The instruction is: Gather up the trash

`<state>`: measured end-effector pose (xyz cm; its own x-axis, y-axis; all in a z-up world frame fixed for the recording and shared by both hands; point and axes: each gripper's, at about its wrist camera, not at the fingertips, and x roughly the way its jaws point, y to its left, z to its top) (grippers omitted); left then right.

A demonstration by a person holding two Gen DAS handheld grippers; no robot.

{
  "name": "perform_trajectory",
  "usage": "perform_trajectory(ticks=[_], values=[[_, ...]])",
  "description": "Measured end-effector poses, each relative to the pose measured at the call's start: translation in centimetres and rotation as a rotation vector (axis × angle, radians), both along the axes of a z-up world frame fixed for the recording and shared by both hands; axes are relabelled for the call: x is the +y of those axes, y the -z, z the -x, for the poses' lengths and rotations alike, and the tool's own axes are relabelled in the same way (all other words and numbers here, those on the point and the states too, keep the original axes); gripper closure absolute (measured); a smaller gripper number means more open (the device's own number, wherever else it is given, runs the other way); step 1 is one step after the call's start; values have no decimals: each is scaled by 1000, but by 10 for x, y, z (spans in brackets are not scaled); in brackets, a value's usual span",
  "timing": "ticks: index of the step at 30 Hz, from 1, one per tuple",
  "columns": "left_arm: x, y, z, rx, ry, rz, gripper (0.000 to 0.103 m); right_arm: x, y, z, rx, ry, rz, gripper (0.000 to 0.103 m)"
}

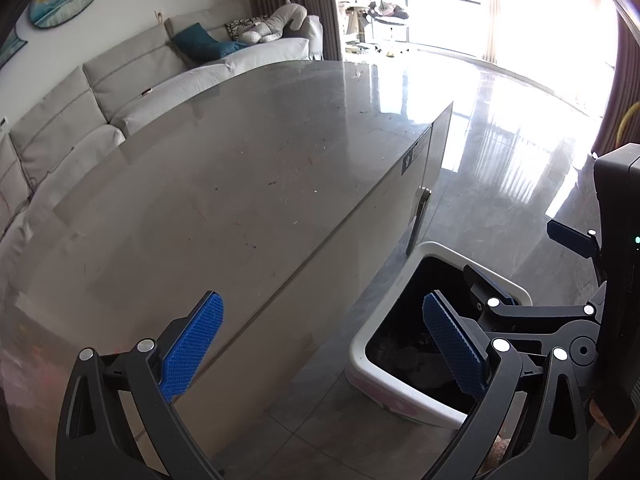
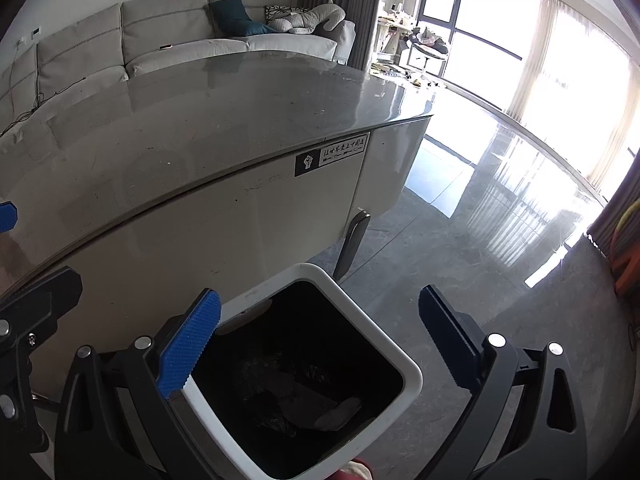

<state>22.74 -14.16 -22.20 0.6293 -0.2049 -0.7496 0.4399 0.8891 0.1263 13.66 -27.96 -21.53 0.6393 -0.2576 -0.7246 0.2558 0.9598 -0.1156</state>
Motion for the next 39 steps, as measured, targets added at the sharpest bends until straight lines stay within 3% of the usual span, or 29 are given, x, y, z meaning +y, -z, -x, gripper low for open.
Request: perform_trajectory(ticks=[11, 22, 29, 39], values=[[64, -44, 8, -74, -178, 112, 5, 47, -61, 10, -158, -71, -30, 5], [156, -102, 22, -220, -372, 117, 5, 139, -128, -1, -267, -195, -52, 5], [190, -106, 31, -234, -432, 124, 5, 175, -135, -4, -271, -233, -43, 5], [218, -103, 28, -226, -459, 145, 5, 193, -132, -8, -260, -256, -23, 5]])
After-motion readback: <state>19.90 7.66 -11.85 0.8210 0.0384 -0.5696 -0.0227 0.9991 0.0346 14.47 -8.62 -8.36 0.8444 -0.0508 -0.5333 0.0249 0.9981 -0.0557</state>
